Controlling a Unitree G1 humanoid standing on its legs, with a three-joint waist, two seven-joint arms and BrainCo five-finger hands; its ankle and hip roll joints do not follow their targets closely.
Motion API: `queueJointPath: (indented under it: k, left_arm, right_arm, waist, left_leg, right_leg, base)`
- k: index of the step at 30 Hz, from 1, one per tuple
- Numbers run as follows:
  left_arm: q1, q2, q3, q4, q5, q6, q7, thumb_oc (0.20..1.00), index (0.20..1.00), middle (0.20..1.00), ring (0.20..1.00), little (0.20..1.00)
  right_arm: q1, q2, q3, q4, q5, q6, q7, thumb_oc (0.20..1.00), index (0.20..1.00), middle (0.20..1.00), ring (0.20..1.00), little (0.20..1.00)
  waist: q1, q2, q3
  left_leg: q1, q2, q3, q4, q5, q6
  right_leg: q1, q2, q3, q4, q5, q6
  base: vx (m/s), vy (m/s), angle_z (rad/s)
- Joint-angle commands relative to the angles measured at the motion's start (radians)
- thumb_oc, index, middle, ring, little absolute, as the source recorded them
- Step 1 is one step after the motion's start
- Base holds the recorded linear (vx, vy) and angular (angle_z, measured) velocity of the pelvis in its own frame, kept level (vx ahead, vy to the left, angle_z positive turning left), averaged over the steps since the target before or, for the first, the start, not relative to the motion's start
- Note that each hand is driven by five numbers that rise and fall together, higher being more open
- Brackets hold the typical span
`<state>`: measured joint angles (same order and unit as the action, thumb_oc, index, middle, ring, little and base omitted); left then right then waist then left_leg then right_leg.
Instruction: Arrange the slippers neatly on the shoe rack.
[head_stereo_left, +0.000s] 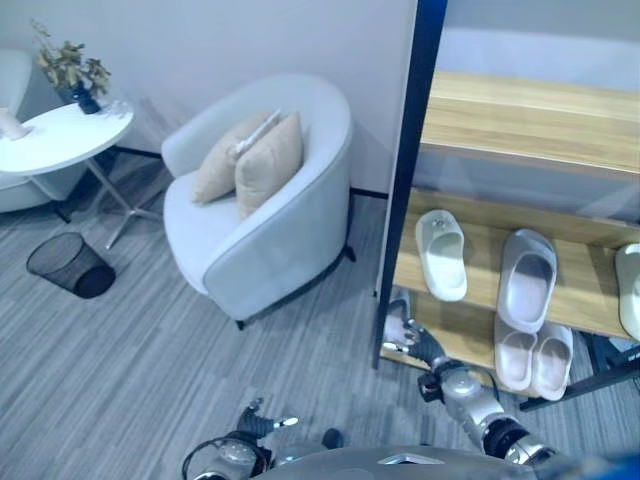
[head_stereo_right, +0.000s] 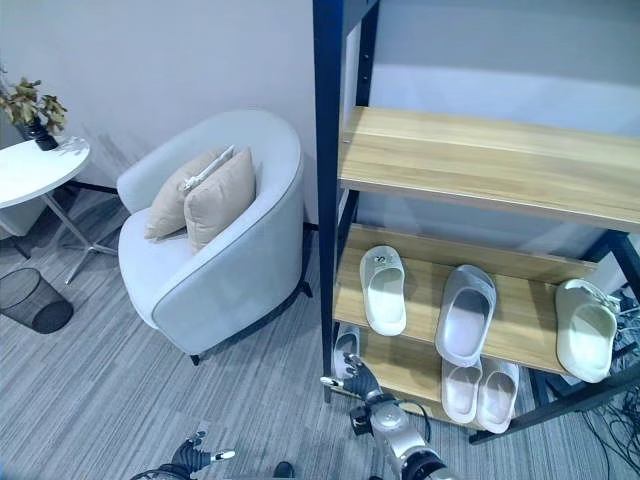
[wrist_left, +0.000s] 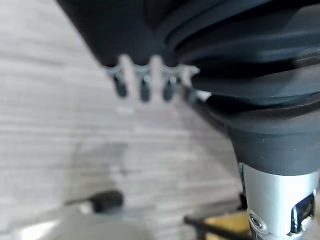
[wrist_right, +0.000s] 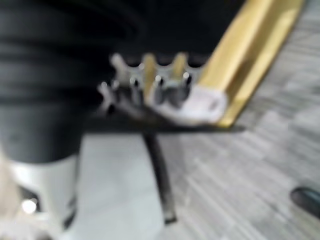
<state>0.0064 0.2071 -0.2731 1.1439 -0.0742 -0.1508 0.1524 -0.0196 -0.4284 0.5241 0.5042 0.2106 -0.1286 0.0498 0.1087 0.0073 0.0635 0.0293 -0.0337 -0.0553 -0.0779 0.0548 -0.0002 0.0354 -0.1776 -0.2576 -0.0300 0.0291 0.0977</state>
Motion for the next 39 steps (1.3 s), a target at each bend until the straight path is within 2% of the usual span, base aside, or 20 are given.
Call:
queueJointPath:
  k: [1, 3, 5, 6, 13, 14, 18, 19, 20, 21, 24, 25, 26, 27, 28, 31, 34, 39]
  left_arm:
    - [-0.069, 0.006, 0.022, 0.094, 0.013, -0.034, -0.010, 1.000, 1.000, 1.000, 1.000, 1.000]
    - [-0.067, 0.008, 0.048, 0.101, 0.000, -0.032, -0.030, 1.000, 1.000, 1.000, 1.000, 1.000]
    - [-0.067, 0.005, 0.050, 0.102, -0.001, -0.032, -0.032, 1.000, 1.000, 1.000, 1.000, 1.000]
    - [-0.060, -0.006, 0.056, 0.107, -0.003, -0.035, -0.033, 1.000, 1.000, 1.000, 1.000, 1.000]
    - [-0.033, -0.035, 0.059, 0.119, -0.018, -0.037, -0.051, 1.000, 1.000, 1.000, 1.000, 1.000]
    - [-0.023, -0.044, 0.058, 0.124, -0.020, -0.038, -0.055, 1.000, 1.000, 1.000, 1.000, 1.000]
    - [-0.016, -0.056, 0.043, 0.121, -0.019, -0.042, -0.062, 1.000, 1.000, 1.000, 1.000, 1.000]
    - [-0.017, -0.065, 0.044, 0.110, -0.030, -0.042, -0.062, 1.000, 1.000, 1.000, 1.000, 1.000]
    - [-0.017, -0.064, 0.044, 0.110, -0.030, -0.042, -0.062, 1.000, 1.000, 1.000, 1.000, 1.000]
    - [-0.018, -0.071, 0.044, 0.112, -0.029, -0.043, -0.059, 1.000, 1.000, 1.000, 1.000, 1.000]
    - [-0.012, -0.076, 0.039, 0.104, -0.013, -0.042, -0.051, 1.000, 1.000, 1.000, 1.000, 1.000]
    - [-0.008, -0.077, 0.033, 0.099, -0.001, -0.041, -0.049, 1.000, 1.000, 1.000, 1.000, 1.000]
    - [-0.011, -0.069, -0.001, 0.103, 0.011, -0.035, -0.032, 1.000, 1.000, 1.000, 1.000, 1.000]
    - [-0.012, -0.070, 0.000, 0.103, 0.011, -0.035, -0.032, 1.000, 1.000, 1.000, 1.000, 1.000]
    - [-0.015, -0.064, -0.019, 0.113, 0.021, -0.030, -0.029, 1.000, 1.000, 1.000, 1.000, 1.000]
    - [-0.006, -0.053, -0.044, 0.111, 0.029, -0.031, -0.020, 1.000, 1.000, 1.000, 1.000, 1.000]
    - [-0.001, -0.055, -0.038, 0.119, 0.014, -0.028, -0.004, 1.000, 1.000, 1.000, 1.000, 1.000]
    - [-0.003, -0.060, -0.049, 0.120, -0.010, -0.030, 0.010, 1.000, 1.000, 1.000, 1.000, 1.000]
  right_arm:
    - [0.079, -0.125, -0.051, -0.123, -0.153, -0.055, 0.056, 1.000, 1.000, 1.000, 1.000, 1.000]
    - [0.133, -0.188, -0.089, -0.286, -0.181, -0.067, 0.075, 1.000, 1.000, 1.000, 1.000, 1.000]
    - [0.150, -0.203, -0.105, -0.327, -0.183, -0.072, 0.075, 1.000, 1.000, 1.000, 1.000, 1.000]
    - [0.192, -0.223, -0.167, -0.452, -0.137, -0.104, 0.073, 1.000, 1.000, 1.000, 1.000, 1.000]
    - [0.270, -0.241, -0.311, -0.601, 0.054, -0.149, 0.092, 1.000, 1.000, 1.000, 1.000, 1.000]
    - [0.274, -0.228, -0.360, -0.639, 0.094, -0.169, 0.075, 1.000, 1.000, 1.000, 1.000, 1.000]
    - [0.243, -0.196, -0.425, -0.634, 0.104, -0.190, 0.022, 1.000, 1.000, 1.000, 1.000, 1.000]
    - [0.217, -0.167, -0.498, -0.636, 0.034, -0.195, -0.059, 1.000, 1.000, 1.000, 1.000, 1.000]
    - [0.217, -0.167, -0.498, -0.636, 0.032, -0.195, -0.060, 1.000, 1.000, 1.000, 1.000, 1.000]
    - [0.200, -0.145, -0.543, -0.609, -0.059, -0.189, -0.135, 1.000, 1.000, 1.000, 1.000, 1.000]
    - [0.165, -0.154, -0.600, -0.514, -0.267, -0.153, -0.274, 1.000, 1.000, 1.000, 1.000, 1.000]
    - [0.134, -0.175, -0.606, -0.439, -0.336, -0.118, -0.320, 1.000, 1.000, 1.000, 1.000, 1.000]
    - [0.012, -0.246, -0.597, -0.184, -0.413, -0.043, -0.450, 1.000, 1.000, 1.000, 1.000, 1.000]
    - [0.007, -0.247, -0.594, -0.178, -0.413, -0.045, -0.453, 1.000, 1.000, 1.000, 1.000, 1.000]
    - [-0.050, -0.257, -0.568, -0.074, -0.392, -0.027, -0.469, 1.000, 1.000, 1.000, 1.000, 1.000]
    - [-0.148, -0.292, -0.517, 0.053, -0.390, -0.006, -0.488, 1.000, 1.000, 1.000, 1.000, 1.000]
    - [-0.203, -0.312, -0.509, 0.014, -0.484, 0.046, -0.539, 1.000, 1.000, 1.000, 1.000, 1.000]
    - [-0.255, -0.281, -0.486, 0.050, -0.408, 0.058, -0.526, 1.000, 1.000, 1.000, 1.000, 1.000]
  waist:
    - [-0.038, -0.005, 0.047]
    - [-0.053, -0.007, 0.052]
    - [-0.057, -0.006, 0.052]
    - [-0.074, -0.006, 0.055]
    - [-0.100, -0.003, 0.049]
    - [-0.109, -0.003, 0.044]
    - [-0.114, -0.002, 0.036]
    - [-0.115, 0.000, 0.031]
    - [-0.114, 0.000, 0.032]
    - [-0.114, 0.000, 0.027]
    - [-0.107, 0.001, 0.021]
    - [-0.101, 0.001, 0.020]
    - [-0.079, 0.002, 0.021]
    - [-0.080, 0.002, 0.022]
    - [-0.068, 0.001, 0.022]
    - [-0.053, 0.000, 0.025]
    - [-0.045, 0.003, 0.027]
    - [-0.036, -0.002, 0.030]
  left_leg:
    - [0.003, 0.020, -0.008, -0.009, -0.096, -0.012]
    - [-0.006, 0.025, -0.006, -0.009, -0.092, -0.014]
    - [-0.009, 0.026, -0.004, -0.009, -0.090, -0.016]
    - [-0.015, 0.029, 0.004, -0.009, -0.089, -0.019]
    - [-0.020, 0.039, 0.026, -0.009, -0.092, -0.023]
    - [-0.020, 0.042, 0.036, -0.009, -0.094, -0.024]
    - [-0.020, 0.045, 0.042, -0.009, -0.095, -0.024]
    - [-0.018, 0.045, 0.040, -0.009, -0.098, -0.023]
    - [-0.017, 0.045, 0.040, -0.009, -0.098, -0.023]
    - [-0.015, 0.044, 0.038, -0.009, -0.101, -0.021]
    - [-0.012, 0.042, 0.032, -0.009, -0.105, -0.019]
    - [-0.011, 0.041, 0.028, -0.009, -0.105, -0.018]
    - [-0.016, 0.037, 0.017, -0.009, -0.104, -0.018]
    - [-0.016, 0.037, 0.017, -0.009, -0.104, -0.018]
    - [-0.018, 0.036, 0.012, -0.009, -0.103, -0.019]
    - [-0.017, 0.034, 0.008, -0.009, -0.104, -0.018]
    - [-0.015, 0.032, 0.008, -0.009, -0.106, -0.016]
    - [-0.049, 0.024, 0.005, -0.009, -0.096, -0.019]
  right_leg:
    - [-0.015, 0.032, 0.011, 0.102, -0.099, -0.004]
    - [-0.020, 0.036, 0.010, 0.101, -0.100, -0.006]
    - [-0.023, 0.037, 0.010, 0.101, -0.100, -0.007]
    - [-0.029, 0.041, 0.013, 0.101, -0.097, -0.005]
    - [-0.033, 0.053, 0.033, 0.069, -0.080, -0.002]
    - [-0.032, 0.058, 0.042, 0.054, -0.074, 0.000]
    - [-0.021, 0.068, 0.052, 0.030, -0.067, -0.001]
    - [-0.010, 0.072, 0.054, 0.017, -0.067, -0.003]
    - [-0.009, 0.072, 0.054, 0.016, -0.066, -0.003]
    - [-0.001, 0.074, 0.053, 0.009, -0.067, -0.004]
    - [0.010, 0.076, 0.050, 0.000, -0.068, -0.005]
    - [0.014, 0.076, 0.048, -0.003, -0.069, -0.006]
    - [0.022, 0.074, 0.037, -0.013, -0.067, -0.006]
    - [0.022, 0.074, 0.037, -0.014, -0.067, -0.006]
    - [0.024, 0.074, 0.030, -0.017, -0.067, -0.005]
    - [0.028, 0.073, 0.027, -0.023, -0.064, -0.005]
    - [0.036, 0.072, 0.028, -0.035, -0.060, -0.003]
    - [0.019, 0.073, 0.018, -0.055, -0.051, 0.000]
  base:
    - [-0.07, -0.024, 0.15]
    - [-0.04, -0.027, -0.49]
    - [-0.01, -0.012, -0.32]
    - [-0.02, -0.013, -0.14]
    - [0.00, -0.004, -0.03]
    - [0.01, -0.011, -0.09]
    - [0.02, -0.014, -0.19]
    - [0.03, -0.013, -0.11]
    - [0.06, -0.019, 0.01]
    - [0.05, -0.016, 0.03]
    - [0.05, -0.015, 0.03]
    - [0.06, -0.007, 0.03]
    - [0.04, -0.005, 0.03]
    - [0.05, -0.008, 0.00]
    - [0.04, -0.012, 0.08]
    - [0.04, -0.003, 0.07]
    - [0.05, 0.011, 0.01]
    - [0.04, 0.015, 0.11]
